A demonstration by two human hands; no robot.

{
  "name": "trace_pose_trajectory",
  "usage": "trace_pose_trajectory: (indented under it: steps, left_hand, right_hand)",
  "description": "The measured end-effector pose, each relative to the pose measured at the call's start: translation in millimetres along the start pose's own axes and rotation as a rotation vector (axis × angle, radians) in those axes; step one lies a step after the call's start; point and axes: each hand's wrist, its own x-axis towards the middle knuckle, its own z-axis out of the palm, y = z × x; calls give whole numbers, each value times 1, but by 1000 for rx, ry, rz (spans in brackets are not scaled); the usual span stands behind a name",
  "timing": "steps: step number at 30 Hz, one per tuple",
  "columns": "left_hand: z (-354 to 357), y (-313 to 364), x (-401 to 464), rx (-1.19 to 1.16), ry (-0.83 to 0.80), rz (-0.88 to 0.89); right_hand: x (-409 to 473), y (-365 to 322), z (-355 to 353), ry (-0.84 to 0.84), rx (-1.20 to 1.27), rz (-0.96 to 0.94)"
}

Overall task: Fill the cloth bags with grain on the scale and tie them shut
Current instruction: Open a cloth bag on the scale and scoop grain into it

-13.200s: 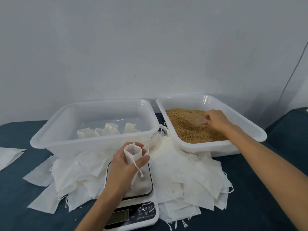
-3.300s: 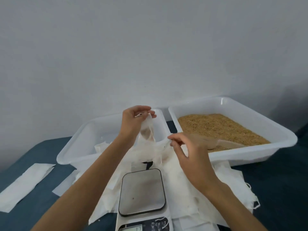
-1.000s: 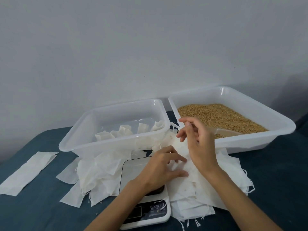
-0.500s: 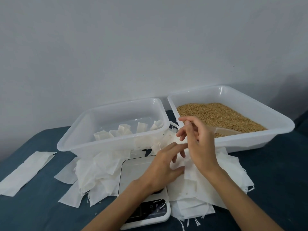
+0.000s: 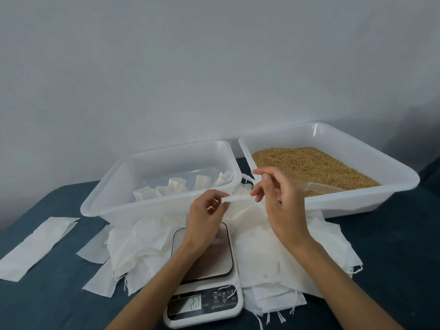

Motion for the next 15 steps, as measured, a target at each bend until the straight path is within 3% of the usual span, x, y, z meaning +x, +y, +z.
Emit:
trace_pose_trajectory:
  steps: [4, 9, 15]
  left_hand:
    - [-29, -10, -6, 4, 22, -30]
    - [-76, -21, -26, 104, 180, -40]
    - [-57, -2, -31, -204, 159, -94]
  right_hand:
    - [0, -1, -1, 4, -12, -2]
    - [-6, 0, 4, -98, -91, -52]
    - [-24, 3, 26, -404, -86, 35]
